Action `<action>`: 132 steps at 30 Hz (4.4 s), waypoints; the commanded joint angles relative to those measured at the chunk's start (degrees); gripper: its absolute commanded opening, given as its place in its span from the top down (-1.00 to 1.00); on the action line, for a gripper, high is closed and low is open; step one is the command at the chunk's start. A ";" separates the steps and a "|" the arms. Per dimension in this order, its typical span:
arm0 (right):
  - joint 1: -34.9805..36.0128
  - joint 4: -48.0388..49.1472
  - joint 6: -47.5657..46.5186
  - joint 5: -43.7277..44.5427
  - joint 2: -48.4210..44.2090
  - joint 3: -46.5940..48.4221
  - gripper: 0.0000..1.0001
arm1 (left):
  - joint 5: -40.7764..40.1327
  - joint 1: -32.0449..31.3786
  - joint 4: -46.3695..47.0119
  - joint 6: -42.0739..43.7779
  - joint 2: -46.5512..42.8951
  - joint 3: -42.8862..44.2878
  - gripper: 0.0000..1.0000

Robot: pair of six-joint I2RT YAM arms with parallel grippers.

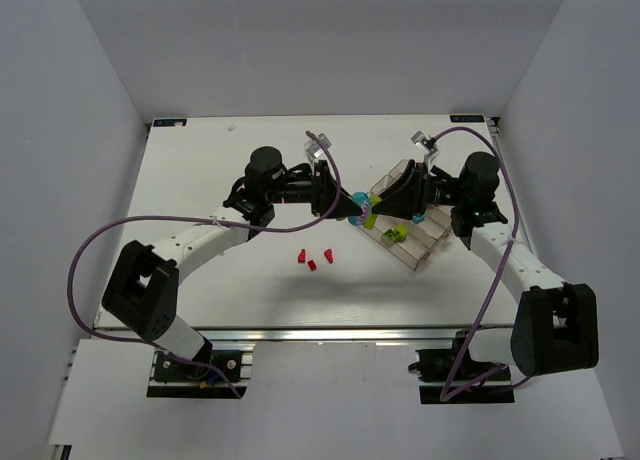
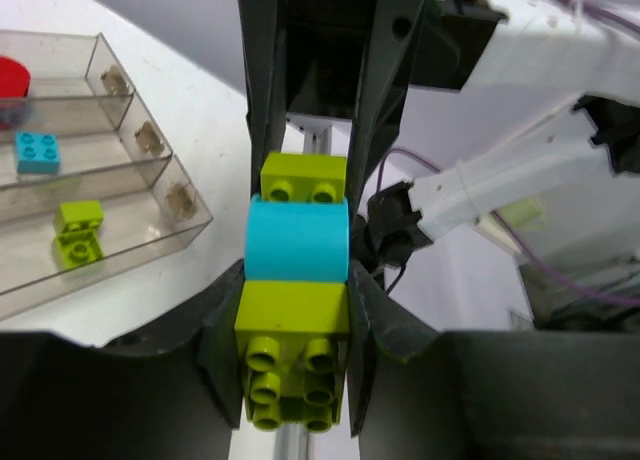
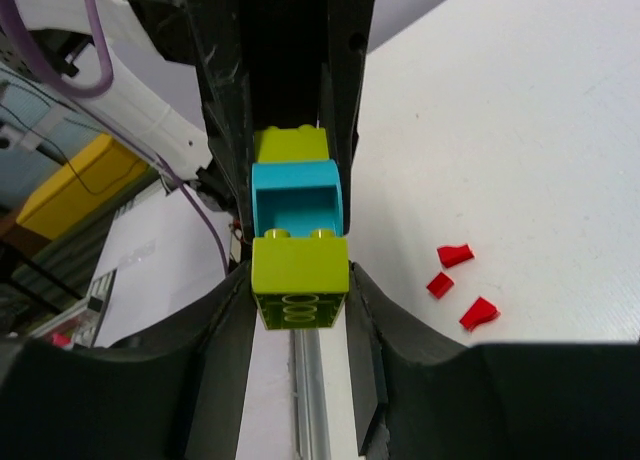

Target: Sort the legos into containers by color

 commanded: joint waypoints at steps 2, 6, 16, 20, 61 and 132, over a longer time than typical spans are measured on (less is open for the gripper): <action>-0.35 1.85 -0.42 -0.50 -1.00 1.67 1.00 | 3.43 0.00 1.85 -1.00 -0.56 2.57 0.34; -0.44 4.49 1.87 -0.94 -0.22 1.23 1.00 | 5.45 0.00 3.52 -2.50 0.85 2.84 0.64; -1.75 3.89 1.70 -2.08 0.05 0.61 1.00 | 5.03 0.61 0.90 -1.63 0.85 3.63 1.00; -2.90 -0.51 -1.73 -1.73 -0.21 0.96 1.00 | 3.71 2.37 -3.06 1.62 -0.81 3.63 1.00; 5.01 -54.04 -58.95 51.18 18.33 20.30 0.50 | -16.95 4.57 -25.84 19.83 -14.35 -4.81 1.00; 6.85 -7.46 -7.44 0.38 8.05 10.37 -0.33 | 3.09 2.29 9.41 -5.75 1.38 -1.65 1.00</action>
